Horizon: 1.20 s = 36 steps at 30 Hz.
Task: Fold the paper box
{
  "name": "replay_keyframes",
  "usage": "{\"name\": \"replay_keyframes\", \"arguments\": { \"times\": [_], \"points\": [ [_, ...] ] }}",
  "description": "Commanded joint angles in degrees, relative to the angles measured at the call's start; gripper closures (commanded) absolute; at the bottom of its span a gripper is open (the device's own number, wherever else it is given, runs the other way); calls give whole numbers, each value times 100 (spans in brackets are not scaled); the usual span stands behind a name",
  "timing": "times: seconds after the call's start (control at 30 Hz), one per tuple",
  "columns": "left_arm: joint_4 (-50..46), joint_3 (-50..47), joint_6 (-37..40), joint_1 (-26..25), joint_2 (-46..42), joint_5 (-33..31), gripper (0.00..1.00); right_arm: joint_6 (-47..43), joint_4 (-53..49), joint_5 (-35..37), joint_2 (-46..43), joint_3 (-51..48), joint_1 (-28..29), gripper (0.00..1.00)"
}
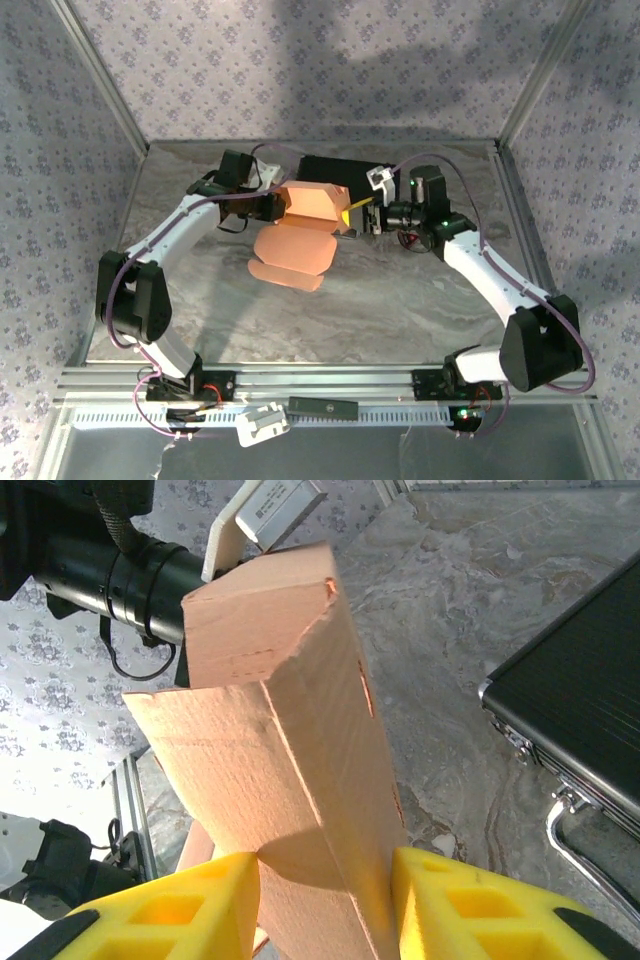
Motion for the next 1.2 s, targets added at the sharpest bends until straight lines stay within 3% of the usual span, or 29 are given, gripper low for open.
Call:
{"name": "replay_keyframes", "arguments": {
  "times": [0.0,0.33,0.63,0.87,1.07,1.17],
  "points": [
    [-48,182,57,-8,-21,155,100,-298,-333,197,19,294,166,60],
    [-142,188,-114,-190,-177,-333,100,-539,-713,1015,137,612,603,59],
    [-188,127,-210,-313,-369,-589,100,-645,-1136,2840,276,983,1109,62],
    [-340,203,-279,-460,-434,-884,100,-615,-1352,4465,557,1450,1729,67],
    [-487,287,-436,-583,-460,-1249,100,-264,-1597,6478,987,1875,2374,72],
    [-615,370,-595,-653,-456,-1501,100,-25,-1896,7392,1296,2147,2649,80]
  ]
}}
